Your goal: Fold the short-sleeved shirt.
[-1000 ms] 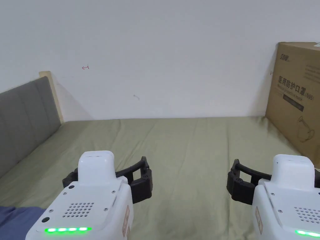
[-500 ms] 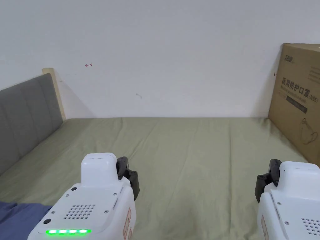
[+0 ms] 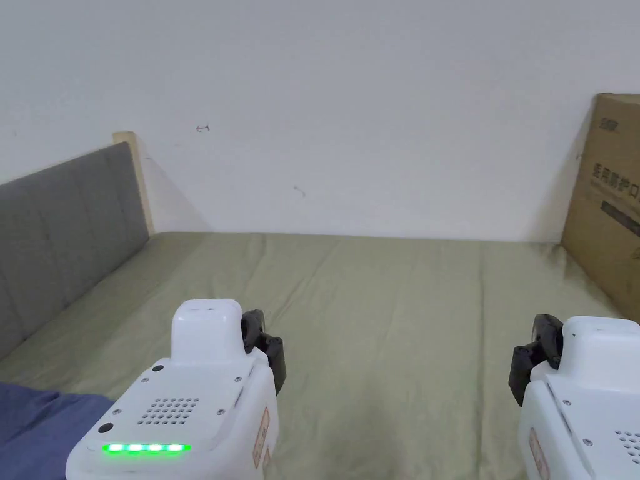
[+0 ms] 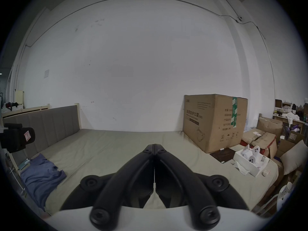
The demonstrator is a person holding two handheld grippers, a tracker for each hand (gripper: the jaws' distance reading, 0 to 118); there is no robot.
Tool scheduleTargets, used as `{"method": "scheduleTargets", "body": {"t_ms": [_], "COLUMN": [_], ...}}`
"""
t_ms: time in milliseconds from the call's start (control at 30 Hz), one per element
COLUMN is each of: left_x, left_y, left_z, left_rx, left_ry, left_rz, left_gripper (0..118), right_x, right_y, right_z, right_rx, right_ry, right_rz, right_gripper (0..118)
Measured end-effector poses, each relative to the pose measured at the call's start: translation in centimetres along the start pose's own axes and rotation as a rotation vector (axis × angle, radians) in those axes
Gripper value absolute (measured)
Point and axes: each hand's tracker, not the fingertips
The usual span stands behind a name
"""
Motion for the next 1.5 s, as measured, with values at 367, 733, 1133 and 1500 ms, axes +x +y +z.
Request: {"method": "scheduleTargets", "body": {"t_ms": [367,733,1133,1500], "left_x": [-10.6,-19.5,-30.9,-30.9], "left_y": [1.0,-3.1,-16.2,-19.9], "left_z": [6.4,3.6,-12.1,-17.5], "left_rx": [0.020,-0.135,-0.666,-0.807], "left_ry": [0.404,0.595,0.524,0.570], "left_rz": [0.054,0.124,0.350,0.289], "left_gripper": [0,0,110,68], "right_x": [-10.5,-15.3,-15.7,-15.9], "right_y": [0.6,-1.6,-6.2,-10.2], "right_z": [-1.6,-1.9,-6.8,-9.7], "right_rx": [-0.045,-0.145,-0.335,-0.489], "right_ry": [0.403,0.535,0.481,0.460], "right_rz": [-0.038,-0.013,0.019,0.057], "right_gripper": [1,1,1,1]}}
